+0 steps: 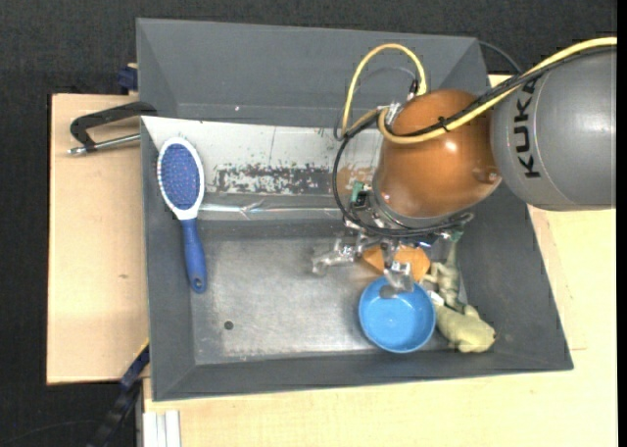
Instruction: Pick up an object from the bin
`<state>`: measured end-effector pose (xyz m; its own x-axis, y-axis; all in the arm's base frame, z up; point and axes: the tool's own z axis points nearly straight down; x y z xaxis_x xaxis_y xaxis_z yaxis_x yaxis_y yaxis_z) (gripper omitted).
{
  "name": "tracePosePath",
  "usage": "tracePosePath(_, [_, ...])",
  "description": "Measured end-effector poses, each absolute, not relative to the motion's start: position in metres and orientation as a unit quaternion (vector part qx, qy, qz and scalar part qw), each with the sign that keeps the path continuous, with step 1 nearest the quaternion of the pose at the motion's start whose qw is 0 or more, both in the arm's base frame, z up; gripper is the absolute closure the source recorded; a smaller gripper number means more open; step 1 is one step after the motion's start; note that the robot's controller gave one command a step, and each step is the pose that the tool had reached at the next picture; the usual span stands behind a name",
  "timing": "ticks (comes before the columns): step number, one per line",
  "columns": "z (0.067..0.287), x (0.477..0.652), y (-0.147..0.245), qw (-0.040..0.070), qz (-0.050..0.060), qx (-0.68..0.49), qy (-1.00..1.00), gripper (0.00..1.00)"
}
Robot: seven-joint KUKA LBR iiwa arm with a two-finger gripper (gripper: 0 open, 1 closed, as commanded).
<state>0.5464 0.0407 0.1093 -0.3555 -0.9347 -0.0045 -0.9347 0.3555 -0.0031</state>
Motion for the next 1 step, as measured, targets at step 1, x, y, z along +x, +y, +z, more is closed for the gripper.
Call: tracePosePath(1, [0.1049, 0.5595, 0.0430, 0.003, 0.000, -0.657, 0.754, 0.00])
